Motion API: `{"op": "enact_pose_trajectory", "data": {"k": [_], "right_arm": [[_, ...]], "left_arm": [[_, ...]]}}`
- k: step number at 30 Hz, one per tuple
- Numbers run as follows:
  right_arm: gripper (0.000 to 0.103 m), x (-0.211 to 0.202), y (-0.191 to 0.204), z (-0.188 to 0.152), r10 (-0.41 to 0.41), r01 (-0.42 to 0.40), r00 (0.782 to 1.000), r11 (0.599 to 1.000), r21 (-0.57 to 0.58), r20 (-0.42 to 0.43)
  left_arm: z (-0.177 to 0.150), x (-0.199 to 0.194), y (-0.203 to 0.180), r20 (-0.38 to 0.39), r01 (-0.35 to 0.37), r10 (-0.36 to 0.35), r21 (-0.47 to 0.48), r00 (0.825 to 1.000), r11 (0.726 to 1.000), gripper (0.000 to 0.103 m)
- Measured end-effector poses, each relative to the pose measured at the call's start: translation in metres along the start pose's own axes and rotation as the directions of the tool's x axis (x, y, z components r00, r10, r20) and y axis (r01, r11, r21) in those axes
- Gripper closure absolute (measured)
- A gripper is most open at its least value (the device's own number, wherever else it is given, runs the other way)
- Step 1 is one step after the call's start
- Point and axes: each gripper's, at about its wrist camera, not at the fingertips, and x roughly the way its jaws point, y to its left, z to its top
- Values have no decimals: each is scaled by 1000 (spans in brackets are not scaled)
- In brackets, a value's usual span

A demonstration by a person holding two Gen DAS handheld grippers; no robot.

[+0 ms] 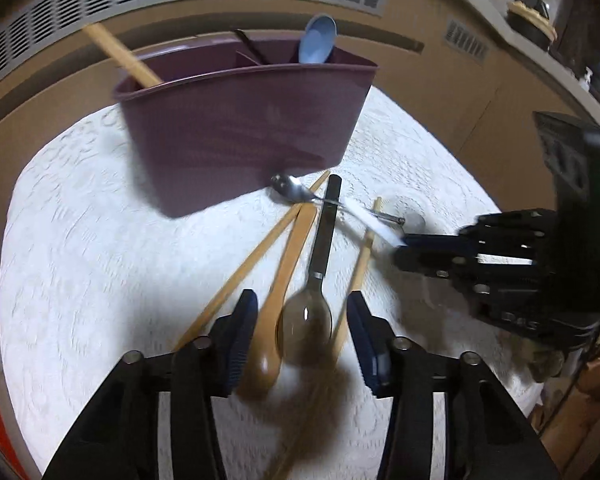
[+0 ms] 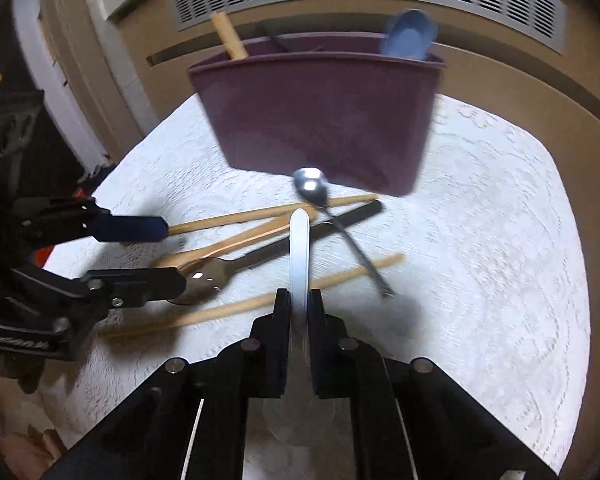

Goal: Organize utensils
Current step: 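Grasp the light wooden spoon with the left gripper while the right grasps the white plastic spoon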

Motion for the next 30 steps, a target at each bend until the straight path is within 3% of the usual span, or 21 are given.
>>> {"op": "enact_pose_trajectory", "data": {"k": [1,3,5,10,13,19,24,28,30], "right_arm": [[95,-3,-8,-2,3,-3,1000,1000,23,1],[95,-7,-19,-5,-6,6,1000,999,54,4],[95,-12,-26,-8,-10,9,1000,997,72,13],[95,-19,-35,-16,-4,1,999,996,85,38],[95,-22,-40,-19,5,-9,999,996,93,45],[95,-22,-42,-22,27,-32,998,994,104,55],[95,-23,-35,-22,43,-51,997,993,110,71],[95,-33,-26,-21,46,-54,996,995,87,83],[95,-42,-21,-20,43,-49,995,996,72,91]], "left_arm": [[5,5,0,-17,-3,3,2,1000,1000,65],[18,16,3,-64,-12,13,8,998,1000,79],[29,28,6,-115,-35,37,20,993,999,84],[42,47,0,-205,-50,62,64,977,997,85],[49,55,-7,-223,-99,123,118,967,988,85],[61,63,-13,-263,-124,157,138,952,983,85],[46,55,-31,-148,-183,206,157,967,971,92],[22,18,-24,-32,-114,113,-21,993,993,92],[12,-2,-21,27,-94,97,-92,995,991,92]]}}
